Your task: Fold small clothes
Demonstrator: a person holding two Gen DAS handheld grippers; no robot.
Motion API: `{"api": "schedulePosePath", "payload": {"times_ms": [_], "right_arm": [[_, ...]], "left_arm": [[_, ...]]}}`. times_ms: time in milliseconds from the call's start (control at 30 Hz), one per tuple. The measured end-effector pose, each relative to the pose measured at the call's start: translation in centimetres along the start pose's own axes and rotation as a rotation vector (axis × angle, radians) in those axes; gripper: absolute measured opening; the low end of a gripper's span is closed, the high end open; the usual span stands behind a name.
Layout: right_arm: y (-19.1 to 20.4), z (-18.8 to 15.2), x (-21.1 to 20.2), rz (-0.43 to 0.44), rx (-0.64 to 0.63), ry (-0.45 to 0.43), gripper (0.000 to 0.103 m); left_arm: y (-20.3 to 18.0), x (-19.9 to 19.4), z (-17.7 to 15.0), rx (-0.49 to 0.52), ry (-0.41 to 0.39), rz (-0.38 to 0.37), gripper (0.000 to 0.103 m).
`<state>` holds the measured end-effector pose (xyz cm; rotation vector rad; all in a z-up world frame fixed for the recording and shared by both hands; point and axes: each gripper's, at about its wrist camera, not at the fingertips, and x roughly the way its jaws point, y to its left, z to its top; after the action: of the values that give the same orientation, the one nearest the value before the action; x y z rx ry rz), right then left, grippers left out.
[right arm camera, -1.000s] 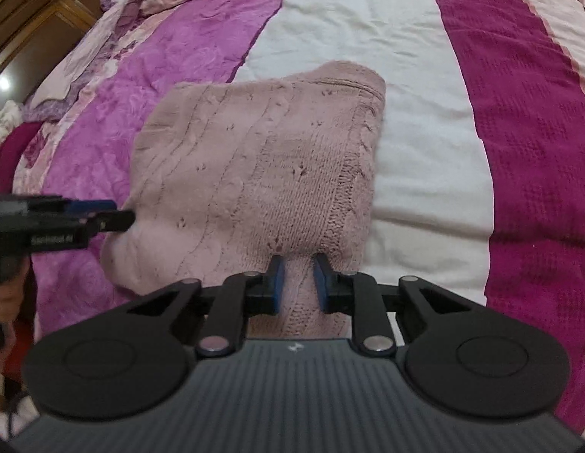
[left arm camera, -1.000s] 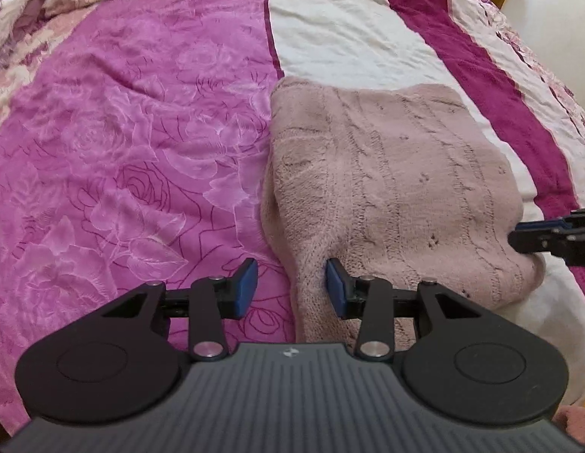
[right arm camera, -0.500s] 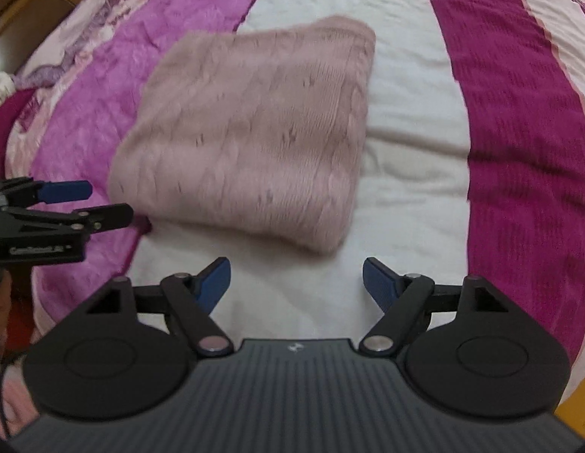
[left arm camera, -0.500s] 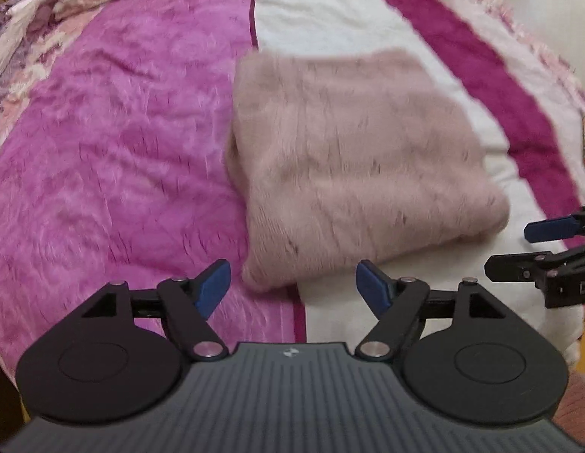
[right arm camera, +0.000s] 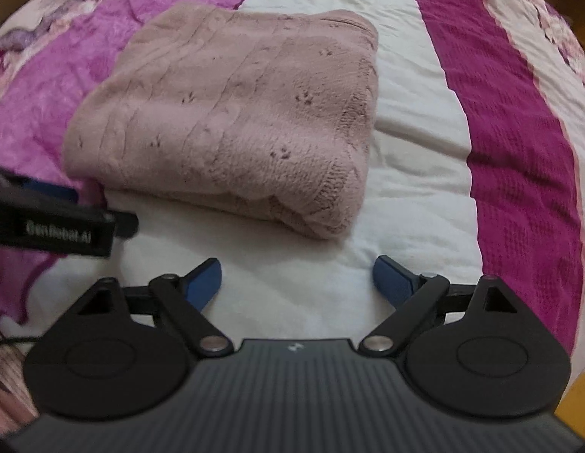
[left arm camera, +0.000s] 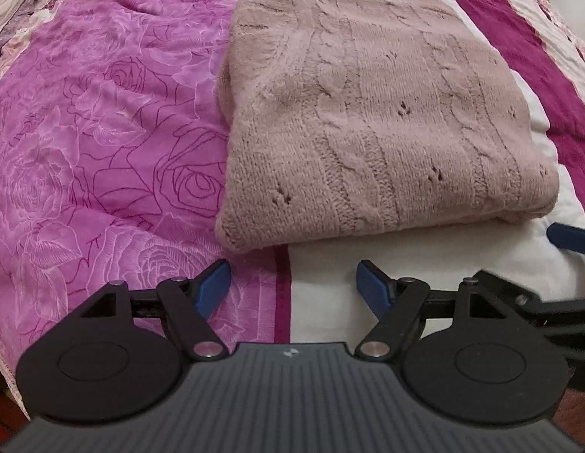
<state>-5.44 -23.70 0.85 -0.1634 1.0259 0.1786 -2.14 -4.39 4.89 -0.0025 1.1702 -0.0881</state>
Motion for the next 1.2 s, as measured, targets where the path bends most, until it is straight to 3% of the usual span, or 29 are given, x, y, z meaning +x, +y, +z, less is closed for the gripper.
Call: {"api": "schedulePosePath", "payload": {"times_ms": [200, 1200], "right_arm": [[-0.19, 0.02, -0.02, 0.006, 0.014, -0.004, 0.092], [-0.59, -0.13, -0.16, 0.021, 0.05, -0.021, 0.092]], "left_arm": [[0.2, -0.08, 0.04, -0.025, -0.01, -0.005, 0.08], [-0.66, -0.54, -0.03, 0.032, -0.04, 0.001, 0.08]]}}
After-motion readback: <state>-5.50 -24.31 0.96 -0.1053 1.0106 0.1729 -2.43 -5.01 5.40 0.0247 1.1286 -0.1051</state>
